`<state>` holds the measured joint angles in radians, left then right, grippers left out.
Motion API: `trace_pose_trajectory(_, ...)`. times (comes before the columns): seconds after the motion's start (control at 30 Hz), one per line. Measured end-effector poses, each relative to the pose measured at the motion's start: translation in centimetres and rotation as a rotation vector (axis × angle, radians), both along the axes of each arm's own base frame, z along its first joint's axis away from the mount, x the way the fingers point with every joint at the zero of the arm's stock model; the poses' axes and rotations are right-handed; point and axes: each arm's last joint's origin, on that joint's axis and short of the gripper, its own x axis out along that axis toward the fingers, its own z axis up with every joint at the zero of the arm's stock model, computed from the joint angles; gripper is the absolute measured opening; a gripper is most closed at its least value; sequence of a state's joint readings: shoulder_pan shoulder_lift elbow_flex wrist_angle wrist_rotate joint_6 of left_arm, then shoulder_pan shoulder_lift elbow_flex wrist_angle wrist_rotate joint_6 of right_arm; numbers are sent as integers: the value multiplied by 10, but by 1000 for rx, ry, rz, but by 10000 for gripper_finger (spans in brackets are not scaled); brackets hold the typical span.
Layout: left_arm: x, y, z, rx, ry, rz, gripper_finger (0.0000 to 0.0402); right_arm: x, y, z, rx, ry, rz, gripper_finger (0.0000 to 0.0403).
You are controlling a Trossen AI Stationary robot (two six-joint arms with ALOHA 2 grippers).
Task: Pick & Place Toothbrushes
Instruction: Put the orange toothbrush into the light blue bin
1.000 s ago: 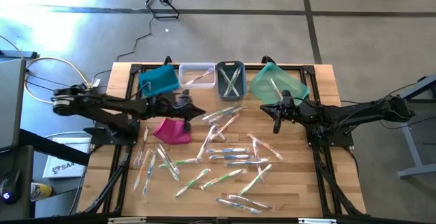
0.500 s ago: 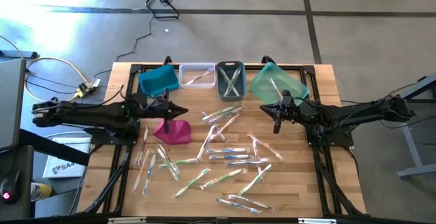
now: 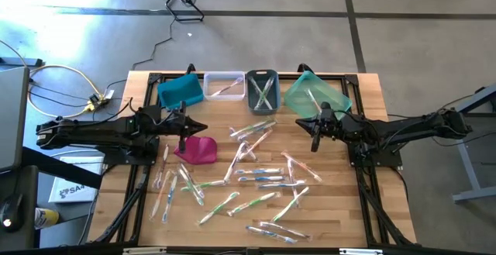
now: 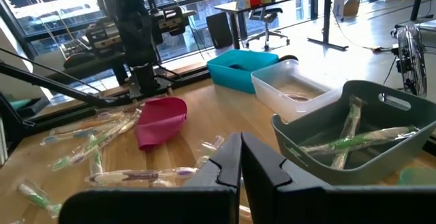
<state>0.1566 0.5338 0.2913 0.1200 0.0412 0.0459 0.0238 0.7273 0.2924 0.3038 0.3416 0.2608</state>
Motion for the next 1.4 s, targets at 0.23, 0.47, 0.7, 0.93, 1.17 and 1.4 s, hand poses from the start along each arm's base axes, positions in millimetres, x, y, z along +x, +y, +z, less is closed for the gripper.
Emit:
trace_pose_trajectory(0.23, 0, 0, 0, 2, 1, 0, 3, 0, 0, 0, 4, -1, -1, 4)
trace_pose_trajectory(0.47, 0, 0, 0, 2, 0, 0, 3, 0, 0, 0, 4, -1, -1, 4)
trace_pose_trajectory(0.7, 0, 0, -1, 1, 5, 0, 3, 0, 0, 0, 4, -1, -1, 4)
trace_pose_trajectory(0.93, 0, 0, -2, -2, 24, 0, 3, 0, 0, 2, 45, -25, -6, 4)
trace_pose_trajectory(1.17, 0, 0, -3, -5, 26, 0, 3, 5, 0, 28, 25, 26, -6, 3)
trace_pose_trajectory(1.4, 0, 0, -2, -1, 19, 0, 3, 15, 2, 43, 18, 242, -59, 3)
